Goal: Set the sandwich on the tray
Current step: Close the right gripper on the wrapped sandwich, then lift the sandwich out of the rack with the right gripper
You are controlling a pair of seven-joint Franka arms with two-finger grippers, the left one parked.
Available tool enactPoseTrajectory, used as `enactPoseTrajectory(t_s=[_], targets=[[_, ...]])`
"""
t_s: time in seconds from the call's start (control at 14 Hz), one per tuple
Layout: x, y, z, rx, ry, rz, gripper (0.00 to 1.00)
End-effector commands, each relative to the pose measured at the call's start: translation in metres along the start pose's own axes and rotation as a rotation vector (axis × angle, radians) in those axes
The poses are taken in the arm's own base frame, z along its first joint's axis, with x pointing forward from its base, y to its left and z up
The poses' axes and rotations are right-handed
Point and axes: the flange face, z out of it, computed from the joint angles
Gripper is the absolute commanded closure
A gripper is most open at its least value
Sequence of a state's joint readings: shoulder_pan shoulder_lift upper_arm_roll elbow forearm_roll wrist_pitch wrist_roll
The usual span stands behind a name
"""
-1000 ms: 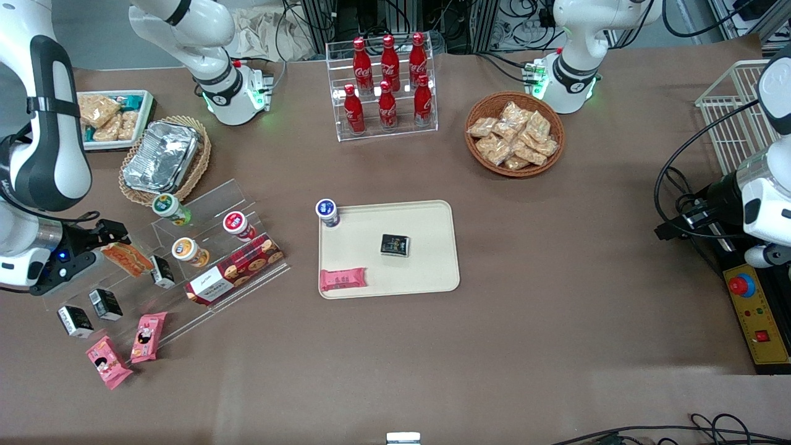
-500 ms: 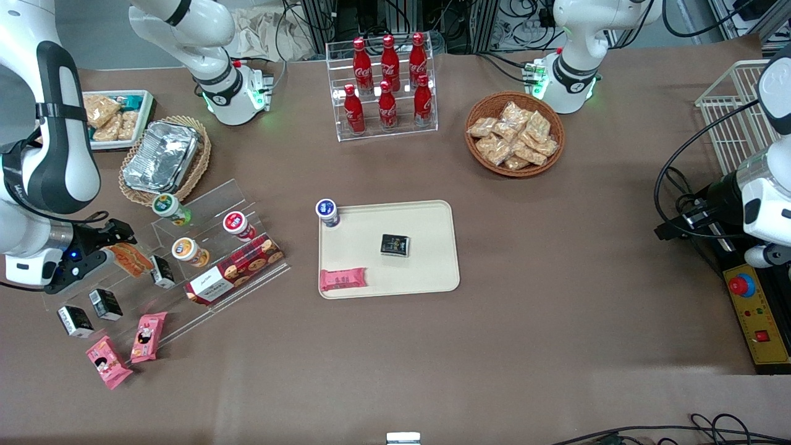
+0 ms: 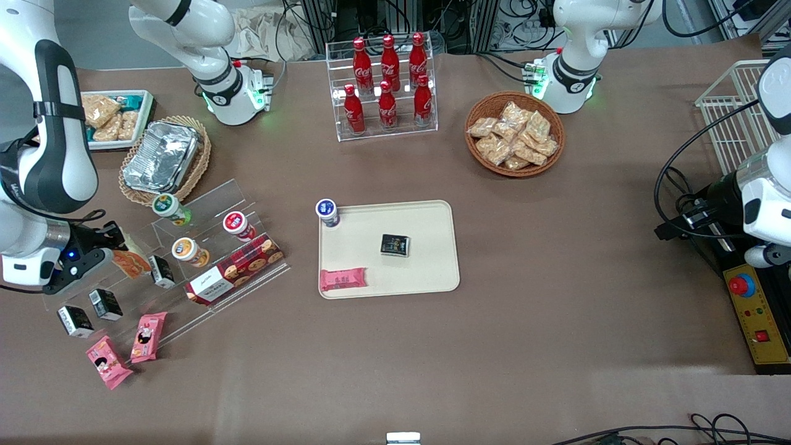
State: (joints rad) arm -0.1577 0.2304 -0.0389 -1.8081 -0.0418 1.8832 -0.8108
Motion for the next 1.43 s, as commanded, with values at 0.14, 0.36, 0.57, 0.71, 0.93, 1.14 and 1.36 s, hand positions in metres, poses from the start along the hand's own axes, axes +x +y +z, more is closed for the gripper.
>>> enactPoseTrajectory(t_s=[0.14, 0.36, 0.57, 0.71, 0.93, 1.14, 1.36], targets=[[0.025, -0.019, -0.093, -0.031, -0.038, -0.066, 0.95], [0.061, -0.069, -0.127, -0.058, -0.023, -0.162, 0.95], [0.114, -0.152, -0.137, -0.047, 0.002, -0.39, 0.95], [0.149, -0.205, -0.133, -0.032, 0.03, -0.511, 0.95], [0.199, -0.255, -0.103, 0.091, 0.165, -0.578, 0.95], [0.261, -0.312, -0.057, 0.081, 0.276, -0.647, 0.95], [0.306, -0.389, -0.008, 0.064, 0.33, -0.638, 0.95]])
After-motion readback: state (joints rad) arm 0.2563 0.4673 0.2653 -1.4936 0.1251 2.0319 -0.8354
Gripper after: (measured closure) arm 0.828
